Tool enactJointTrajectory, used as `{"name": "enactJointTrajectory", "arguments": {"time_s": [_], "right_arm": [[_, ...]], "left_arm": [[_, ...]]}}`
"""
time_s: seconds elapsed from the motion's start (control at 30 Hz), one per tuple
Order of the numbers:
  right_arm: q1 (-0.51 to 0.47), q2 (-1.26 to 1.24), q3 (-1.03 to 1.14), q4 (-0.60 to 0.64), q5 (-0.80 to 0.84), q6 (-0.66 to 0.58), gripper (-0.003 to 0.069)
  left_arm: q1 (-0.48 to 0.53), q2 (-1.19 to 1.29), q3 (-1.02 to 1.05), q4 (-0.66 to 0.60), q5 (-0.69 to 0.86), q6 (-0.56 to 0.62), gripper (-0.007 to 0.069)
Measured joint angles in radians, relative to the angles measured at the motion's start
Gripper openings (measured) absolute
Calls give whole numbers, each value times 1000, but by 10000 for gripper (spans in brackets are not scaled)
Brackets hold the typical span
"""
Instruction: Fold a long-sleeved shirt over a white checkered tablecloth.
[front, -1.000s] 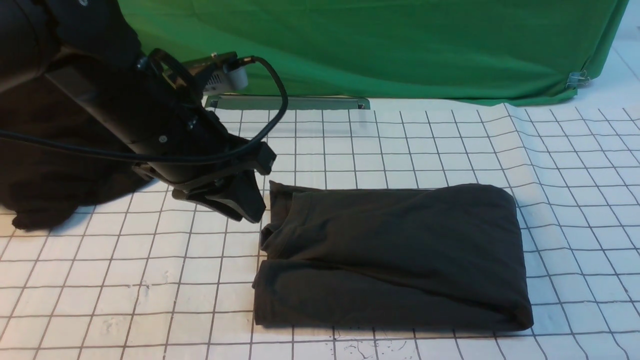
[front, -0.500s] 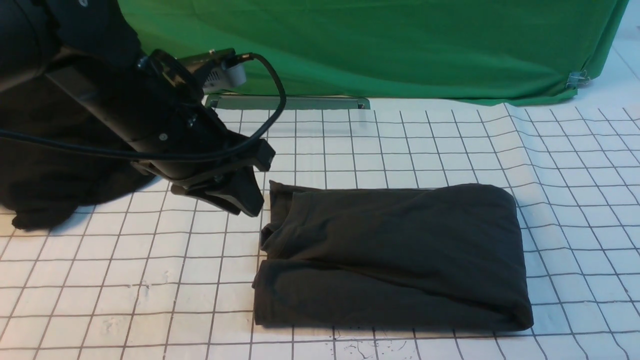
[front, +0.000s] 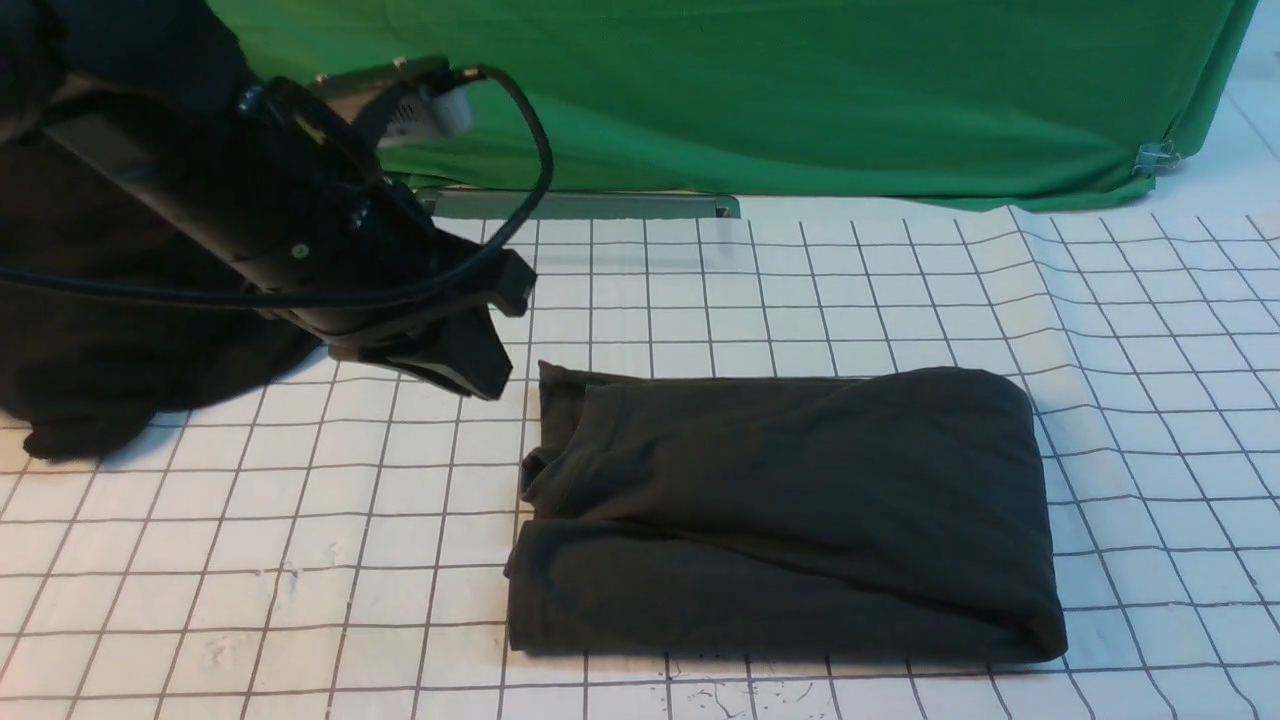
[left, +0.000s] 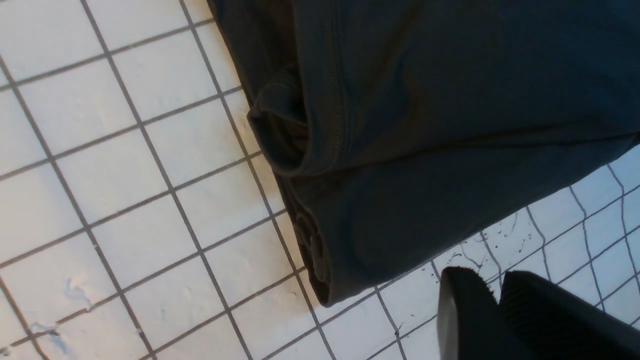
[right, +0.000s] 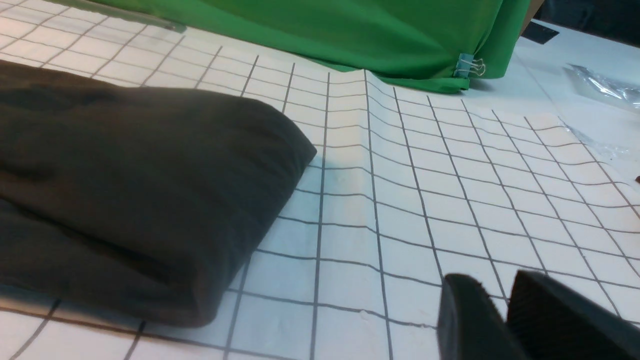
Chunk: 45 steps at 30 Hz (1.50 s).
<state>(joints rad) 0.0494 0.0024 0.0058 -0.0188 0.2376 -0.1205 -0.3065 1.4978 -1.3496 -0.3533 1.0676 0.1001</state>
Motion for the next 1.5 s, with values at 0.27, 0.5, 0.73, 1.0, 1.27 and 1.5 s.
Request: {"name": "enactJointTrajectory", "arguments": {"time_s": [0.27, 0.5, 0.73, 1.0, 1.27, 1.5], "right_arm": [[0, 0, 0, 0, 0, 0, 149], [0, 0, 0, 0, 0, 0, 176], [0, 0, 0, 0, 0, 0, 192], [0, 0, 0, 0, 0, 0, 213], [0, 0, 0, 0, 0, 0, 234], [0, 0, 0, 0, 1, 0, 238]], "left_arm": [[0, -251, -7, 143, 68, -17, -3], [0, -515, 53, 230, 140, -77, -3], [0, -837, 306, 180, -99, -100, -3], [0, -1183, 729, 119, -643, -93, -3], [0, -1310, 931, 119, -822, -93, -3], [0, -1311, 983, 184, -779, -90, -3]]}}
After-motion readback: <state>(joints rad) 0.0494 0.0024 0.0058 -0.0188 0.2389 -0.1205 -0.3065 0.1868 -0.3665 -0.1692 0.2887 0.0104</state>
